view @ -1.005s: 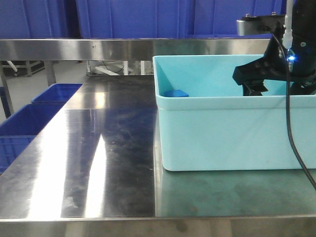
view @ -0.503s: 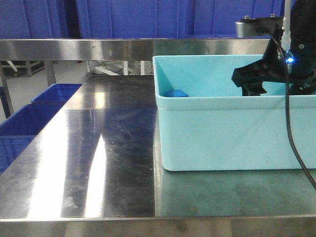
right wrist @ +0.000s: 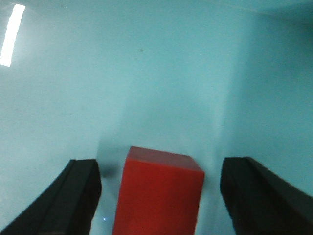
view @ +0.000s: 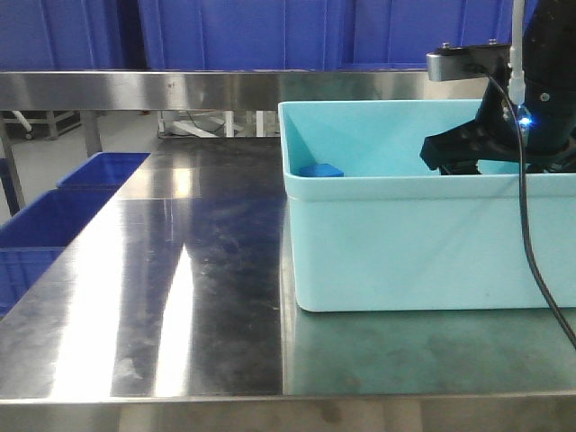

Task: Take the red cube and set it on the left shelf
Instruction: 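Close the right gripper around the red cube, then lift the red cube out of the bin with the right gripper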

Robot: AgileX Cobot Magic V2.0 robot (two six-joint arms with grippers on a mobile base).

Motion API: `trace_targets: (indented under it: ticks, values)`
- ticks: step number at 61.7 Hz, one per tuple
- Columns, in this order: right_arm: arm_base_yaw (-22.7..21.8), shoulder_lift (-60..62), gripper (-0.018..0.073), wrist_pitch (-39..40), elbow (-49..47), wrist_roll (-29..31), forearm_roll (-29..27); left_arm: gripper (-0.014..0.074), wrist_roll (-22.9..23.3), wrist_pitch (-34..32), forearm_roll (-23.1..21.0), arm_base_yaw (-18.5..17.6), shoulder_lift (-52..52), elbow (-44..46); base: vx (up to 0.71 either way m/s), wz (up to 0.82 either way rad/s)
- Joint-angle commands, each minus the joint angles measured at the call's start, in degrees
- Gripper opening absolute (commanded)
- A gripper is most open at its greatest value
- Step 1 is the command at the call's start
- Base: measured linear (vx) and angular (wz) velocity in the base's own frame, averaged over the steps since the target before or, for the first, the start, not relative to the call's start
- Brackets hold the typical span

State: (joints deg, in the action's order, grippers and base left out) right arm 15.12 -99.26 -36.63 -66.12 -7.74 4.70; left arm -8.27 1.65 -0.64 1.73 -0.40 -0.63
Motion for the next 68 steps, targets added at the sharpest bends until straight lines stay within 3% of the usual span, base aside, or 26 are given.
trace_targets:
  ticks: [1,14,18,30,52,68]
  values:
    - [-0.27,2.26,0.0484,2.86,-1.92,0.35,0.88,0.0106,-0.03,-5.13,-0.27,-0.37,-0.84,-1.26,0.00,0.00]
    - [-0.27,2.33,0.0036,3.58,-1.92,0.35,0.88,0.0106,-0.03,-5.13,-0.27,-0.37,-0.84,-1.26,0.00,0.00]
    - [-0.27,2.58,0.0073,3.92,-1.92,0.35,0.88,0.0106,-0.03,-5.13,-0.27,-0.37,-0.84,-1.26,0.00,0.00]
    - [-0.27,7.50,0.0057,7.56,-1.92,0.35,0.88,0.0106,-0.03,-5.13,-0.27,-0.37,-0.84,-1.26,0.00,0.00]
    - [-0.27,27.77,0.0057,12.13,-1.41,0.40,0.88,0.0106,-0.03,-5.13,-0.27,-0.37,-0.84,-1.26,0.00,0.00]
    - [-0.27,46.67,0.0057,14.85,10.87,0.40,0.88,0.0106,-0.03,-5.13,-0.27,-0.37,-0.84,-1.26,0.00,0.00]
